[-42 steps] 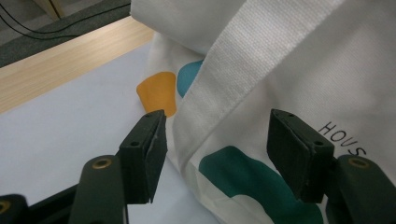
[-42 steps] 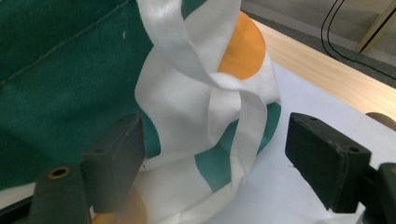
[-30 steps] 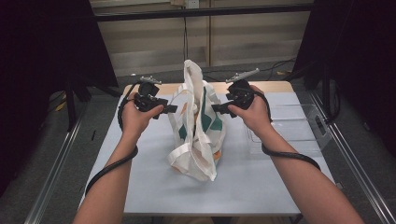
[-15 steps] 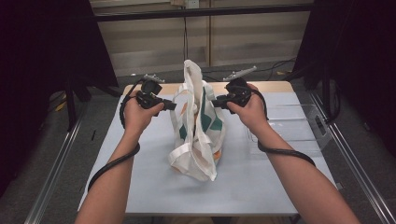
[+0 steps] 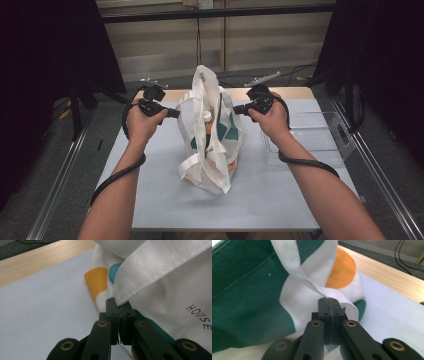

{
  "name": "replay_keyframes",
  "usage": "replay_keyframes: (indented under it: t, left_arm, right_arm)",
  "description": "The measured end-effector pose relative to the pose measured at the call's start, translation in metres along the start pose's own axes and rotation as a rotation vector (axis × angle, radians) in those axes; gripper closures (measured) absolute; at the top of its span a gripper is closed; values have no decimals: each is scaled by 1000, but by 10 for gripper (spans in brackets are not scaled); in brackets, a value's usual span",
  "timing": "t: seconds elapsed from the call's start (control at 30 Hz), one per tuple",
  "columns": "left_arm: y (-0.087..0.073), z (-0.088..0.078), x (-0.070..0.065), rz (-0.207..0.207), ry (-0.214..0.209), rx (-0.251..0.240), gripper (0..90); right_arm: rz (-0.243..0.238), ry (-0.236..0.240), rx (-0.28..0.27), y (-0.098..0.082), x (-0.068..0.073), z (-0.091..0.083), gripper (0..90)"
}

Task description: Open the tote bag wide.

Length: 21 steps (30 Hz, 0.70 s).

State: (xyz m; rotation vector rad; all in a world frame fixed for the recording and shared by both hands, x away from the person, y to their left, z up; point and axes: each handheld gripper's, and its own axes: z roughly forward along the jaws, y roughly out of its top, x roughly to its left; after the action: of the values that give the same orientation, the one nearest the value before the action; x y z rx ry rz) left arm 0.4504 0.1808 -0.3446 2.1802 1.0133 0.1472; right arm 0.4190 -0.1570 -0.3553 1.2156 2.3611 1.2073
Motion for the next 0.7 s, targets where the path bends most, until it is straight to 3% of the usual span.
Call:
replay_keyframes:
  t: [0.1,0.13,0.2,0.23,0.3,0.4,0.43,0.5,0.53,0.6,0.7]
  left_arm:
    - [-4,-1,8,-9,12,15,879]
    - [-7,0,11,-38,19,10,880]
    - [-9,0,15,-35,21,20,879]
    - [-11,1,17,-61,26,14,880]
    - [-12,1,20,-49,22,26,879]
    - [-17,4,24,-79,30,18,879]
    - [-18,2,27,-59,26,40,879]
    - [-19,3,28,-72,25,22,878]
    - [-19,2,28,-59,13,29,871]
    - [-19,1,27,-59,12,33,848]
    - [-18,-3,23,-70,11,25,711]
  right_arm:
    - [21,-15,7,-7,-8,-1,900]
    - [30,-19,10,-8,-10,-1,900]
    - [34,-19,13,-10,-12,-1,900]
    - [46,-38,22,-13,-17,-2,900]
    - [53,-37,24,-15,-20,-2,900]
    - [64,-46,33,-19,-24,-1,900]
    - [66,-50,31,-20,-25,-1,900]
    - [70,-46,32,-22,-26,-1,900]
    - [71,-48,31,-22,-26,-1,900]
    - [70,-49,27,-22,-26,-2,900]
    - [68,-43,29,-21,-21,-2,872]
